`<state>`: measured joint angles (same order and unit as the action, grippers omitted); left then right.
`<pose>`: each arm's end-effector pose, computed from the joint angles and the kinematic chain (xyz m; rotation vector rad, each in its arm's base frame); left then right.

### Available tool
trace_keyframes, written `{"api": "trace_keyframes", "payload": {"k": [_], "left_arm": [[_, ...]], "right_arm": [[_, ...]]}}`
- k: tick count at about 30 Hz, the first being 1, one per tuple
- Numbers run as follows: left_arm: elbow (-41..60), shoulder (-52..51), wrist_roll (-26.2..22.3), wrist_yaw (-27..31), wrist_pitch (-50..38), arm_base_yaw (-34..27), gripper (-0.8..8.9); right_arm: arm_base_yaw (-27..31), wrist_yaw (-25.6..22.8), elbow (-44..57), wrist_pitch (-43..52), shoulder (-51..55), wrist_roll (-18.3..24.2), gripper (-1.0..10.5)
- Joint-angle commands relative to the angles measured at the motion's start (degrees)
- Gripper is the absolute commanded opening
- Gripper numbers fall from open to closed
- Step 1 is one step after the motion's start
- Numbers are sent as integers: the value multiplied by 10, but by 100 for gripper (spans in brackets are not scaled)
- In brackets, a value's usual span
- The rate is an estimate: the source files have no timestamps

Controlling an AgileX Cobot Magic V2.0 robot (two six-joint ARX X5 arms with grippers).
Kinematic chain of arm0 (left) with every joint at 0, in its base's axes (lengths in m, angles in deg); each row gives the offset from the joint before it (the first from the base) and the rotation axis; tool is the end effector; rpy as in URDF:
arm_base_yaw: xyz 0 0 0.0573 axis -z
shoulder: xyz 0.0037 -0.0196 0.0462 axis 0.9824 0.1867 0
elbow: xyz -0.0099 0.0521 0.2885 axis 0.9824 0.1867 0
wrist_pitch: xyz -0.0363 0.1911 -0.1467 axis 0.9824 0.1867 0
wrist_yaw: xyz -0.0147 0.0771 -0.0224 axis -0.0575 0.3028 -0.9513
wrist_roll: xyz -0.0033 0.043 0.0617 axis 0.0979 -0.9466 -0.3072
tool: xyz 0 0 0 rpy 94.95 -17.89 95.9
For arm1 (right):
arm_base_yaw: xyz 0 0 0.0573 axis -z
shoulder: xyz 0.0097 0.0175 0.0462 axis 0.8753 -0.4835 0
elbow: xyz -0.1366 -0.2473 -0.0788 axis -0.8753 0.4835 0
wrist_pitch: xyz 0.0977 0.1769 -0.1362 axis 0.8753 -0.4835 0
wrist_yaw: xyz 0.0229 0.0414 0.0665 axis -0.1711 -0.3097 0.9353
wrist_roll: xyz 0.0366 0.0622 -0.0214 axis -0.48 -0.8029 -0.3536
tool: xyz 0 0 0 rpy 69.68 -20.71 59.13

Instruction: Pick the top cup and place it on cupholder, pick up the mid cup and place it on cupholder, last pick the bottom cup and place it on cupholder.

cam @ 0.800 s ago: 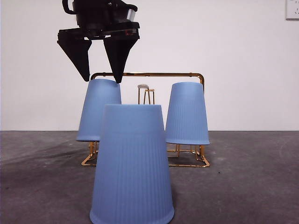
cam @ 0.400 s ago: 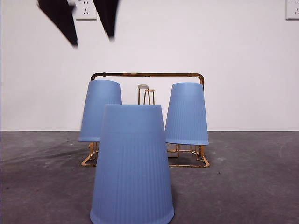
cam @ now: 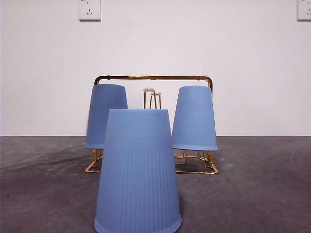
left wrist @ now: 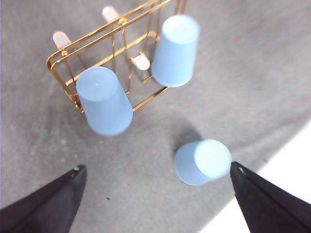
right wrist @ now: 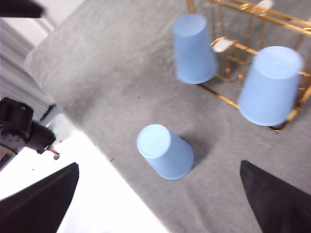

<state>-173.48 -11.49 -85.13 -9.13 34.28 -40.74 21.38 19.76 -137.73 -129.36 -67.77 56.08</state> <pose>0.1364 -0.1147 0.4450 0.2242 0.8150 -0.6964 0.0920 0.1002 0.4003 0.0653 0.7946 0.8818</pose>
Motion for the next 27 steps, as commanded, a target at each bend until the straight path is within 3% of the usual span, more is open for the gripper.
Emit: {"api": "trace_keyframes", "payload": {"k": [1,7,15,27], "left_arm": [[43,-60,-17,-5,-11,5,473],[161,-192,-24,-40,-48,5,472],[291,-316,-5,-50,-77,5,468],[317,-364,23,-50,-77,5,468]], "right_arm": [[-33,0,-39,8,-66,10,555],[-99,-32,-94,-3,-205,9,559],[-132,-43,-104,-7,-341,9,608],[-155,-75,-104,16,-468,-15,608]]}}
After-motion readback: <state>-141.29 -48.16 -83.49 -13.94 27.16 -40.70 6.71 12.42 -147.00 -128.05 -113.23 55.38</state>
